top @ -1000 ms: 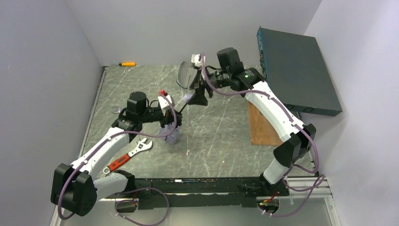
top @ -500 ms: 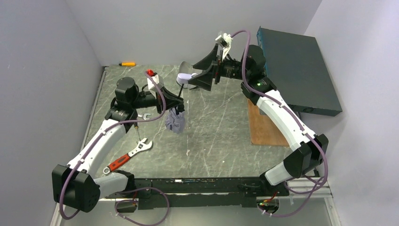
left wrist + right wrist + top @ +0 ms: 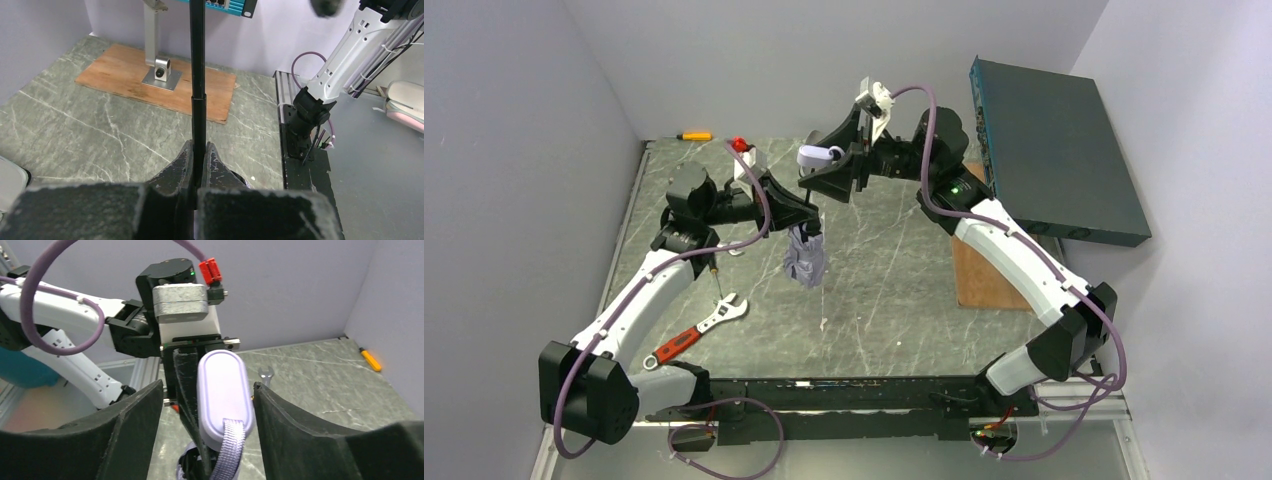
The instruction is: Open the umbrella
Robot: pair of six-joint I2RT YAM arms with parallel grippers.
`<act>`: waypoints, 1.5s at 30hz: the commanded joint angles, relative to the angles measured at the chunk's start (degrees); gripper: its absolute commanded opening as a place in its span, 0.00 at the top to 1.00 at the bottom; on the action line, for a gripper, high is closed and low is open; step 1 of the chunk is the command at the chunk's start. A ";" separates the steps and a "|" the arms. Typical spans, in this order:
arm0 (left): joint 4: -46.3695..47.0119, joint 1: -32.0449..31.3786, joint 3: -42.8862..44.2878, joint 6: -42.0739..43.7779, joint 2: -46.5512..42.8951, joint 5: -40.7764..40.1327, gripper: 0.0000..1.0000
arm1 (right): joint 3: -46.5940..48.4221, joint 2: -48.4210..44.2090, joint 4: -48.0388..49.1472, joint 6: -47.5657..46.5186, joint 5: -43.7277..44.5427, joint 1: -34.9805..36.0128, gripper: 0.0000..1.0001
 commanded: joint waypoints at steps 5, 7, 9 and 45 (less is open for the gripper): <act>2.79 0.11 2.28 0.39 -0.99 1.97 1.00 | 0.85 -0.47 5.78 1.49 3.30 -0.22 0.47; 2.77 0.14 2.35 0.52 -0.95 1.66 1.00 | 1.42 0.02 5.44 1.75 3.28 -0.26 0.63; 2.07 0.09 2.61 0.95 -1.04 1.07 0.90 | 1.73 0.32 4.81 1.50 3.99 -0.22 0.87; -10.23 -0.83 -10.02 24.50 -2.20 -10.75 0.71 | 11.60 2.62 5.54 10.68 10.01 -1.70 1.00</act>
